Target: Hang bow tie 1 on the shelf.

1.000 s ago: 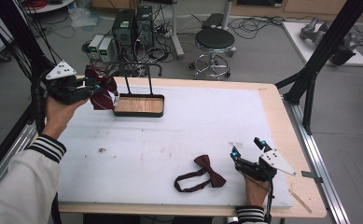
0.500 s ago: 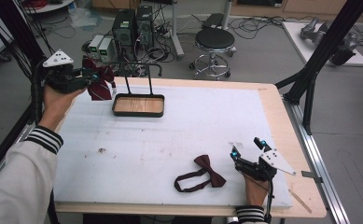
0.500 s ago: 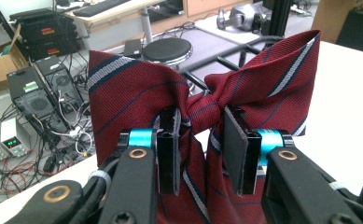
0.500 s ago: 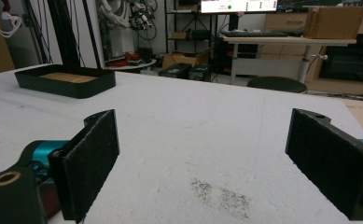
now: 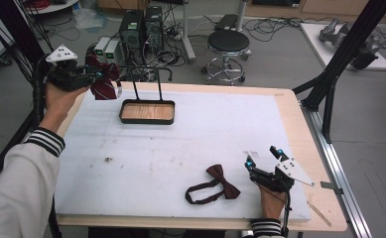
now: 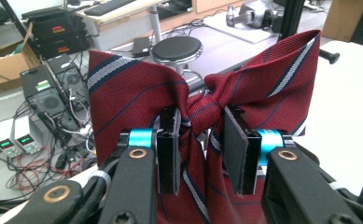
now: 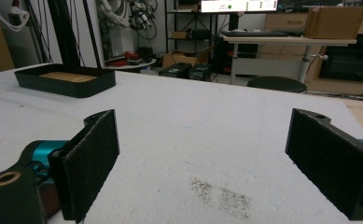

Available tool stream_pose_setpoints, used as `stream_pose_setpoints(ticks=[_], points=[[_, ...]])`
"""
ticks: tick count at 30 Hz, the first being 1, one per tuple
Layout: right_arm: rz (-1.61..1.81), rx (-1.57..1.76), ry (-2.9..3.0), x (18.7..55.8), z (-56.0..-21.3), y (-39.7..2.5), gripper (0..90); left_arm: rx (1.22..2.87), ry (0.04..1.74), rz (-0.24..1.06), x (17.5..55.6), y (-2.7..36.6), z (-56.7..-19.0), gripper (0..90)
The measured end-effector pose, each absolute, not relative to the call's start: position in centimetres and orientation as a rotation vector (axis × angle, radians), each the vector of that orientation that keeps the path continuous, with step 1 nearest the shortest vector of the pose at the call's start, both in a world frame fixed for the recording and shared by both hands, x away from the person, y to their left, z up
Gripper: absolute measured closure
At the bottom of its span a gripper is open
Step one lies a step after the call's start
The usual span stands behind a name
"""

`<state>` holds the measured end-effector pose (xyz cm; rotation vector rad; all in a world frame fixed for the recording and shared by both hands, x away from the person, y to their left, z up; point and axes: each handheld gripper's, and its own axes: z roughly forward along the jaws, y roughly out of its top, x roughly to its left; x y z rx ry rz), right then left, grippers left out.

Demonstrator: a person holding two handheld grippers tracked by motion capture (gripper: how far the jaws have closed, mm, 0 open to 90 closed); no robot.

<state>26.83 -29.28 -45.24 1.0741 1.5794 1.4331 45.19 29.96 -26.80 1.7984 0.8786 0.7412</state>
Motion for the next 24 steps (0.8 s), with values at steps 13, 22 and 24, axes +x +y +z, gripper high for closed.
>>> stream_pose_setpoints(ticks=[13, 22, 24], points=[[1.435, 1.076, 1.580, 26.8, -45.2, -29.3, 8.9, 1.823, 0.895, 0.772, 46.6, 29.5, -26.2, 68.4], [1.431, 1.076, 1.581, 26.8, -45.2, -29.2, 8.9, 1.818, 0.939, 0.802, 47.1, 30.2, -26.0, 68.5], [1.431, 1.078, 1.582, 26.8, -45.2, -29.2, 8.9, 1.817, 0.944, 0.807, 47.2, 30.2, -26.0, 68.5]])
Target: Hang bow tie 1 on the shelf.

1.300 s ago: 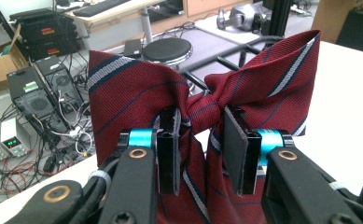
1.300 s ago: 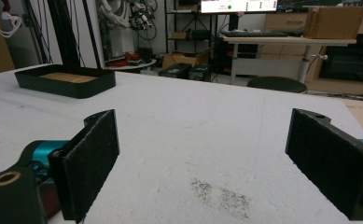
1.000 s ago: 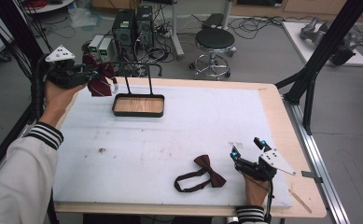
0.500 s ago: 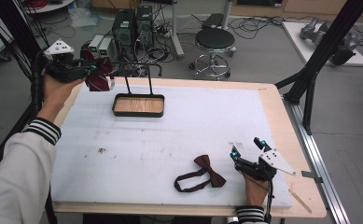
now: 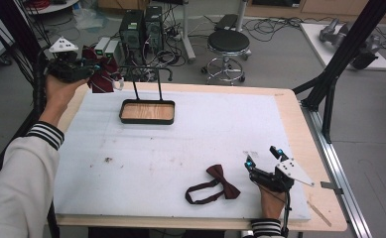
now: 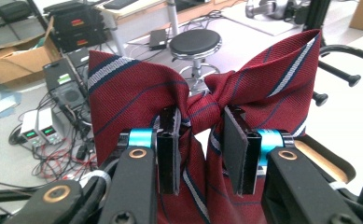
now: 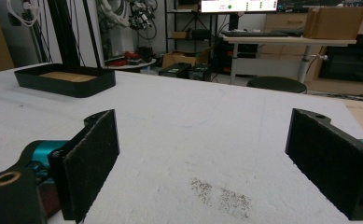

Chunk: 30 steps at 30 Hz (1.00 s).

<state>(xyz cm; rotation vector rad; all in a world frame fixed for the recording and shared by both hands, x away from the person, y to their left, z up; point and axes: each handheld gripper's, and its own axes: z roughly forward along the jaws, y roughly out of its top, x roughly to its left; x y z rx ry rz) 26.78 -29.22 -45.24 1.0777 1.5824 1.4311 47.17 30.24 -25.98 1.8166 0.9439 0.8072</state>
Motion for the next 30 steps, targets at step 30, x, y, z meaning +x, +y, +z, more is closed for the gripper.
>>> stream_pose_setpoints(ticks=[30], points=[[1.426, 1.070, 1.581, 26.7, -45.2, -29.2, 8.9, 1.880, 1.071, 0.773, 47.1, 31.0, -29.8, 68.5]])
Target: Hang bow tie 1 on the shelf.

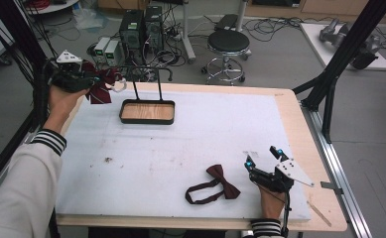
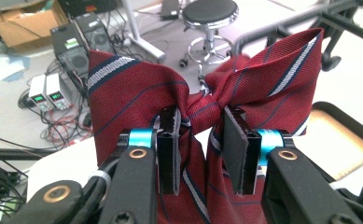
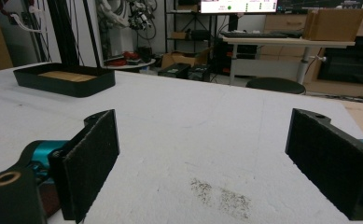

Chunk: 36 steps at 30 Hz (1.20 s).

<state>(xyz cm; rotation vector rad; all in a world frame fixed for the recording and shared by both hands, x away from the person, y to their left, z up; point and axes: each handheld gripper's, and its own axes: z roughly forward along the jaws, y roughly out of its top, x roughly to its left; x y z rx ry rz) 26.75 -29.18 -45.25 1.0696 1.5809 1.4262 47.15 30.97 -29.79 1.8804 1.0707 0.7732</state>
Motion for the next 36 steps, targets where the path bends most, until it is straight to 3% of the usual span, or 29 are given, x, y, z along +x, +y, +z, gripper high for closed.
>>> stream_pose_setpoints(ticks=[36], points=[[1.427, 1.066, 1.578, 26.7, -45.3, -29.2, 8.9, 1.964, 1.072, 0.687, 47.5, 28.1, -34.1, 68.4]])
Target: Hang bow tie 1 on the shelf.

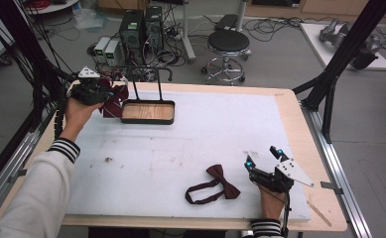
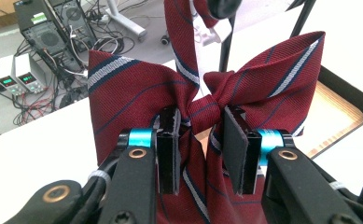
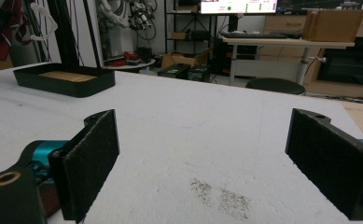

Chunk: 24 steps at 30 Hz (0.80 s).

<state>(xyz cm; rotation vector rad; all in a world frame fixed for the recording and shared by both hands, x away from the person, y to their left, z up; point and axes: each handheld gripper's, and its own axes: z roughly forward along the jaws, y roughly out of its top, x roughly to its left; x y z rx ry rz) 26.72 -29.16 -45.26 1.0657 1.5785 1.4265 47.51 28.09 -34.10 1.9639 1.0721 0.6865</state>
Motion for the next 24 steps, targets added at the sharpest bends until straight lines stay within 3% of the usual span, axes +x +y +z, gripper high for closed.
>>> stream_pose_setpoints(ticks=[13, 14, 15, 16, 17, 18, 20, 24], points=[[1.431, 1.066, 1.576, 26.71, -45.26, -29.18, 8.9, 1.935, 1.071, 0.663, 47.41, 28.04, -34.10, 67.0], [1.431, 1.066, 1.576, 26.72, -45.27, -29.20, 8.9, 1.923, 1.065, 0.644, 47.42, 28.08, -34.12, 60.5], [1.431, 1.066, 1.576, 26.72, -45.27, -29.20, 8.9, 1.911, 1.048, 0.629, 47.42, 28.10, -34.17, 60.5], [1.430, 1.068, 1.575, 26.72, -45.26, -29.19, 8.9, 1.894, 1.062, 0.649, 47.39, 28.03, -34.25, 51.2], [1.426, 1.069, 1.577, 26.75, -45.25, -29.20, 8.9, 1.883, 1.085, 0.658, 47.41, 27.94, -34.36, 25.0], [1.426, 1.069, 1.577, 26.75, -45.25, -29.20, 8.9, 1.895, 1.094, 0.665, 47.38, 27.90, -34.41, 25.0], [1.425, 1.071, 1.579, 26.75, -45.25, -29.20, 8.9, 1.896, 1.087, 0.665, 47.24, 27.97, -34.50, 13.9], [1.424, 1.075, 1.576, 26.78, -45.25, -29.20, 8.9, 1.865, 1.045, 0.640, 46.87, 28.32, -34.40, 11.7]])
